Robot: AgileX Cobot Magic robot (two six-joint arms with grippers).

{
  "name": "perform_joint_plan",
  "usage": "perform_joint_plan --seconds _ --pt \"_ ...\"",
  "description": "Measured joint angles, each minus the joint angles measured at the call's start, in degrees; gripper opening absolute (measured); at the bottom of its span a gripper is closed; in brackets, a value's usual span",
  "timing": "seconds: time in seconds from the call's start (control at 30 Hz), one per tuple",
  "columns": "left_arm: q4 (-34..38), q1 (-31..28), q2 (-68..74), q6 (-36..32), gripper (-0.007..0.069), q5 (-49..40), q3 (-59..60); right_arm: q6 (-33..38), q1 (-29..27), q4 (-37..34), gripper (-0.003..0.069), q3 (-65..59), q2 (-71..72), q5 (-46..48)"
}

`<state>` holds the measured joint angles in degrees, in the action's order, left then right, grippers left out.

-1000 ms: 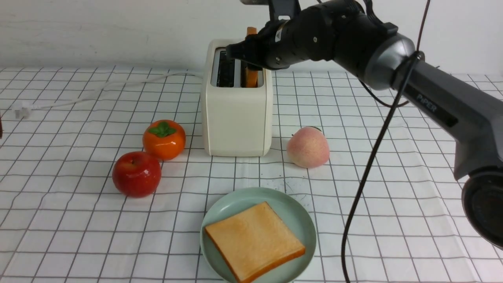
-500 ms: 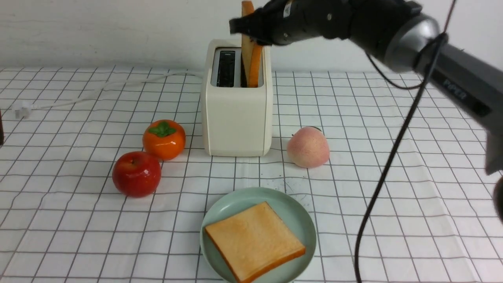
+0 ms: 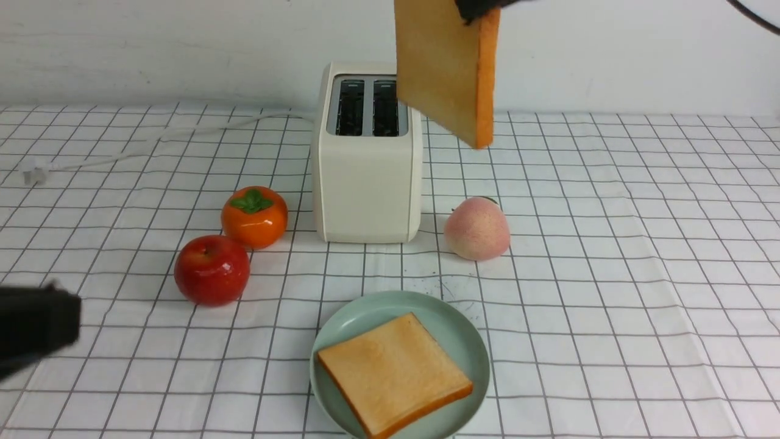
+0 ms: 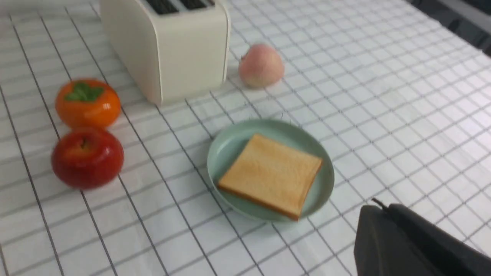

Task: Take toasted bread from bread machine on white checkered table place on plate.
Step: 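Place the held slice of bread on top of the slice on the plate with the right gripper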

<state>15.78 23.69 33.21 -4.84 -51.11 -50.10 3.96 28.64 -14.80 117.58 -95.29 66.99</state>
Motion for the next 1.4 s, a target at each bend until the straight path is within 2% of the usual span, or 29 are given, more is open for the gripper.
perform_joint_plan --seconds 0.1,0.13,0.17,0.27,0.33,0.47,0.57,0.67,1.0,1.27,1.37,1.4 --pt "0.21 0.0 0.0 -0.75 -0.0013 -0.6 2.15 0.05 0.0 -1.42 0.0095 -8.64 4.92 -2.03" --pt "0.62 0.0 0.0 -1.52 -0.0013 -1.06 3.15 0.21 0.0 -3.75 0.0095 -17.56 9.17 -5.1" --pt "0.84 0.0 0.0 -1.93 -0.0013 -1.31 3.41 0.38 0.0 -4.76 0.0095 -20.61 10.69 -6.14" --pt "1.8 0.0 0.0 -2.85 -0.0013 -1.37 3.62 2.83 0.0 -10.97 0.0095 -33.17 16.0 -11.07" --pt "2.84 0.0 0.0 -4.04 -0.0013 -1.29 3.62 6.45 -0.18 -17.81 0.0095 -41.69 17.72 -15.29" --pt "4.34 0.0 0.0 -4.9 -0.0013 -1.29 3.69 18.87 -2.45 -33.17 0.0095 -51.71 15.96 -19.27" --pt "4.99 0.0 0.0 -5.09 -0.0013 -1.34 3.7 31.03 -4.7 -46.97 0.0095 -55.13 13.08 -19.45" --pt "5.04 0.0 0.0 -5.09 -0.0013 -1.34 3.7 39.45 -6.49 -57.6 0.0095 -57.23 8.79 -18.36" --pt "5.08 0.0 0.0 -5.09 -0.0013 -1.64 3.75 49.62 -8.34 -68.6 0.0095 -58.17 -3.29 -18.33" --pt "5.08 0.0 0.0 -5.1 -0.0013 -1.7 3.75 50.34 -9.8 -69.25 0.0097 -58.17 -5.99 -20.58" --pt "5.08 0.0 0.0 -5.1 -0.0013 -1.7 3.75 49.81 -9.8 -67.85 0.0158 -58.17 -6.46 -20.73" --pt "5.08 0.0 0.0 -5.15 -0.0013 -1.64 3.75 49.68 -9.8 -66.69 0.0213 -58.17 -6.46 -21.04"
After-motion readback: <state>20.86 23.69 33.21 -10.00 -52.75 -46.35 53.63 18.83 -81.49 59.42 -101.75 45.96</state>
